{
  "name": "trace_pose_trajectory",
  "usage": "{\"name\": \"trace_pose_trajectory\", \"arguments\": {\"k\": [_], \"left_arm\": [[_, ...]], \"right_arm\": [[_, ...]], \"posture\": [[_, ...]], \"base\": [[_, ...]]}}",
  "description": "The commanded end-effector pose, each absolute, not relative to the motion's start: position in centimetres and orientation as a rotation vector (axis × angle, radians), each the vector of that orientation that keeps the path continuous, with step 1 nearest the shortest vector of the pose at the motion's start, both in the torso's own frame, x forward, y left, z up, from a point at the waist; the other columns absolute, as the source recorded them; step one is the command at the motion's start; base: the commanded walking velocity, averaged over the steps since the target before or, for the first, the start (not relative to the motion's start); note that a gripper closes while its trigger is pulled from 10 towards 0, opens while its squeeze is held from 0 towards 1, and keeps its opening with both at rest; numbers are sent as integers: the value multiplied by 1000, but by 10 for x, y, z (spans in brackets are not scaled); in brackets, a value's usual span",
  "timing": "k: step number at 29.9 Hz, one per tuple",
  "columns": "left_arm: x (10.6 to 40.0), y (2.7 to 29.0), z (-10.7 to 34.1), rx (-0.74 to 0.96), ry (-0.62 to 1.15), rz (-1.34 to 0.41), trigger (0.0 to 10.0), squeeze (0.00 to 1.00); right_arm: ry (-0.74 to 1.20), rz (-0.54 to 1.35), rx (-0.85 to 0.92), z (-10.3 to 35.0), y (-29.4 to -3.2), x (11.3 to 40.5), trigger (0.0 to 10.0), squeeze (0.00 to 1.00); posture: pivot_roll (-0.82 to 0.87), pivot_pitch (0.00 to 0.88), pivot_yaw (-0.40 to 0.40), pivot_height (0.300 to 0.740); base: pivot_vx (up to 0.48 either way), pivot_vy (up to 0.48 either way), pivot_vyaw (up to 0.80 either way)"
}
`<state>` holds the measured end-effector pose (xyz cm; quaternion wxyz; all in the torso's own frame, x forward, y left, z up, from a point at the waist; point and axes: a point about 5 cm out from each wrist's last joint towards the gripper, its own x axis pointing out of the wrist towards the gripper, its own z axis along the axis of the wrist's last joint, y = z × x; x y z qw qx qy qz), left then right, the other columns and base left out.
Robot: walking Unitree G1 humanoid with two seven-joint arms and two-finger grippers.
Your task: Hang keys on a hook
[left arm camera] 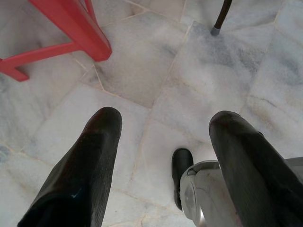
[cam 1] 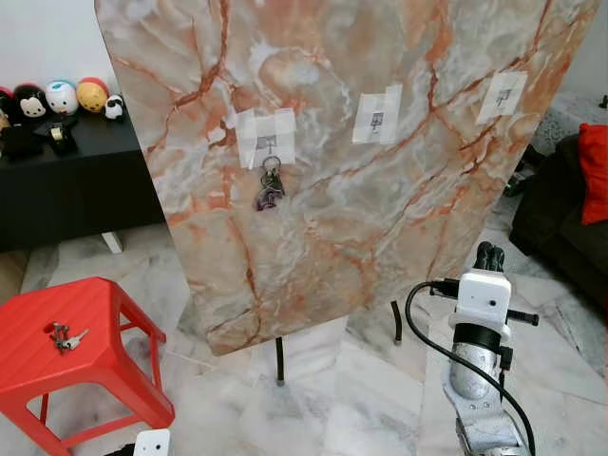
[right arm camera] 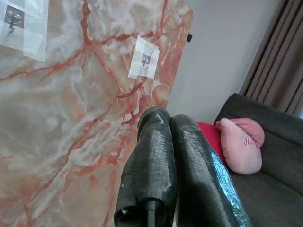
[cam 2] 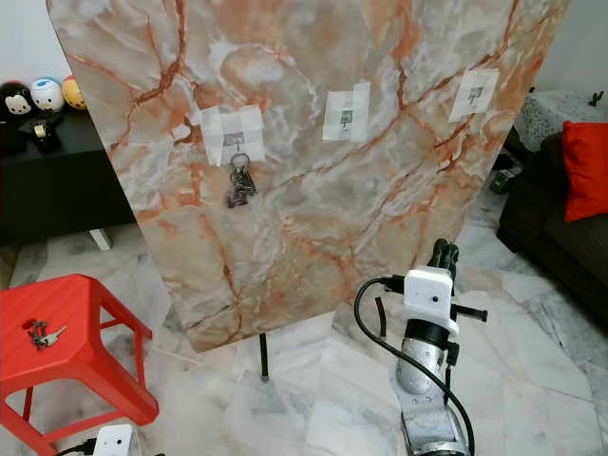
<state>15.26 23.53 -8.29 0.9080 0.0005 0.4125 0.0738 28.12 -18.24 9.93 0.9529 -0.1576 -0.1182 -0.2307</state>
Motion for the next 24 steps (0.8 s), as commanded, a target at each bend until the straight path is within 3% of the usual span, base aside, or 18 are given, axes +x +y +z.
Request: {"name": "trace_pose_trajectory", "arguments": {"k": [1, 11, 24], "left_arm": [[149, 234, -85, 1, 873, 149, 10000, 0], [151, 237, -83, 45, 852, 172, 10000, 0], [158, 250, -75, 78, 782, 261, 10000, 0]], "right_arm": [[-211, -474, -332, 96, -185, 282, 10000, 0], [-172, -492, -295, 90, -187, 282, 10000, 0], [-162, -478, -285, 90, -189, 283, 10000, 0]], "posture": [[21, 6, -37, 740], [24, 5, -34, 740], [21, 20, -40, 740]], "base": [[0, 0, 0], [0, 0, 0], [312, 0, 0]]}}
